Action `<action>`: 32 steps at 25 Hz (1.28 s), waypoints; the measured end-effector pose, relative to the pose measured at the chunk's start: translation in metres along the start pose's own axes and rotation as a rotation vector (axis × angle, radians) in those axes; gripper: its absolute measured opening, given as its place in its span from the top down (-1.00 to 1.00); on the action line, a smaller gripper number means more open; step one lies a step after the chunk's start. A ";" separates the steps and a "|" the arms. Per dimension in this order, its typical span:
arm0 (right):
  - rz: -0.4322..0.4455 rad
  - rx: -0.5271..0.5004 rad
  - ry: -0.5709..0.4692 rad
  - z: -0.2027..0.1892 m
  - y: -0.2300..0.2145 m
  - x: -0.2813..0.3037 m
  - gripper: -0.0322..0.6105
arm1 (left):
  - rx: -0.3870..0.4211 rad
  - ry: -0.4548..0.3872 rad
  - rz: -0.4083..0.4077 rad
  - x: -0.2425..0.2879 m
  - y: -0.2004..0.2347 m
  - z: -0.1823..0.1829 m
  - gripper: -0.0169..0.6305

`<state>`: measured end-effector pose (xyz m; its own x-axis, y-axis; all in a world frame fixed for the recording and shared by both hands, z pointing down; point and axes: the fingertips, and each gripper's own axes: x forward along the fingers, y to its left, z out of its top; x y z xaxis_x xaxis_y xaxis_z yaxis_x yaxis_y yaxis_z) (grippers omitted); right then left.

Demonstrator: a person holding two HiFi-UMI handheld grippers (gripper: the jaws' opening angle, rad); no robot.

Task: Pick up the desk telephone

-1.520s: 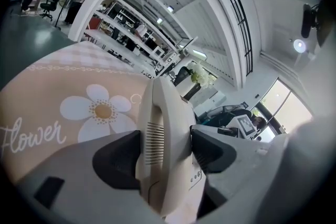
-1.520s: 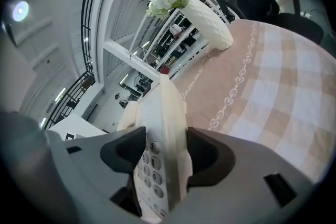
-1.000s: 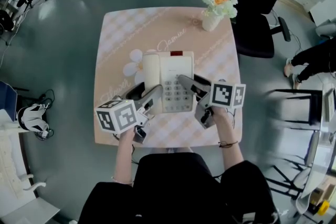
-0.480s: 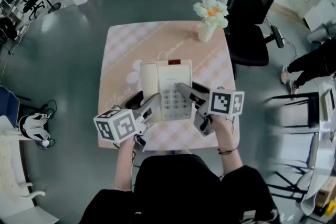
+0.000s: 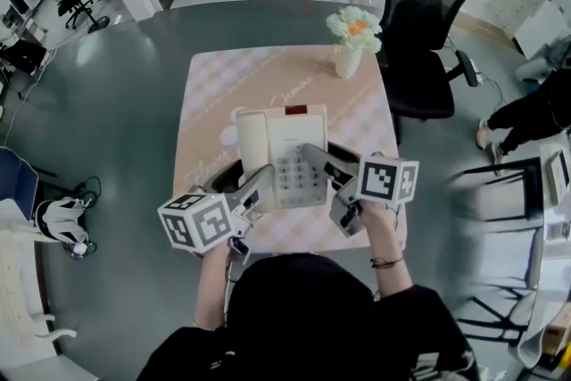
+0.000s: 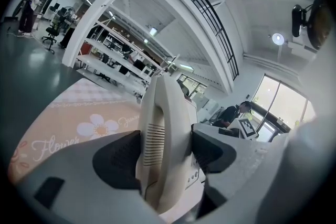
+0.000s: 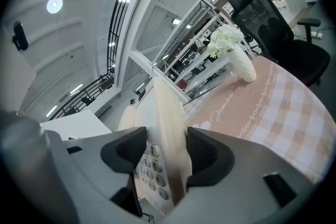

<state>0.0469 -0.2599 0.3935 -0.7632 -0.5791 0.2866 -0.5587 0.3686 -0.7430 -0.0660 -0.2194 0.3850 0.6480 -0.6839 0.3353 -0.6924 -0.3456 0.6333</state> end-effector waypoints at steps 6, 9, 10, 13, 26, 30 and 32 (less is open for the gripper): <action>0.028 0.036 -0.048 0.003 0.014 -0.011 0.20 | -0.015 -0.050 -0.021 -0.012 -0.011 0.010 0.03; 0.070 0.017 -0.071 0.009 0.024 -0.012 0.20 | -0.003 -0.058 -0.026 -0.013 -0.016 0.015 0.03; 0.052 0.015 -0.073 0.009 0.022 -0.014 0.20 | -0.003 -0.065 -0.027 -0.014 -0.017 0.016 0.03; 0.113 -0.005 -0.086 0.013 0.033 -0.013 0.20 | 0.006 -0.081 -0.029 -0.017 -0.021 0.020 0.03; 0.073 -0.017 -0.087 0.014 0.030 -0.018 0.20 | 0.017 -0.090 -0.029 -0.019 -0.025 0.023 0.03; 0.115 -0.026 -0.095 0.015 0.036 -0.017 0.20 | 0.018 -0.086 -0.027 -0.019 -0.025 0.022 0.03; 0.089 -0.020 -0.092 0.014 0.032 -0.019 0.20 | 0.018 -0.086 -0.029 -0.019 -0.027 0.022 0.03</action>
<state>0.0481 -0.2472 0.3553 -0.7779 -0.6071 0.1624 -0.4968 0.4358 -0.7505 -0.0668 -0.2116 0.3461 0.6386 -0.7257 0.2561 -0.6801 -0.3766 0.6290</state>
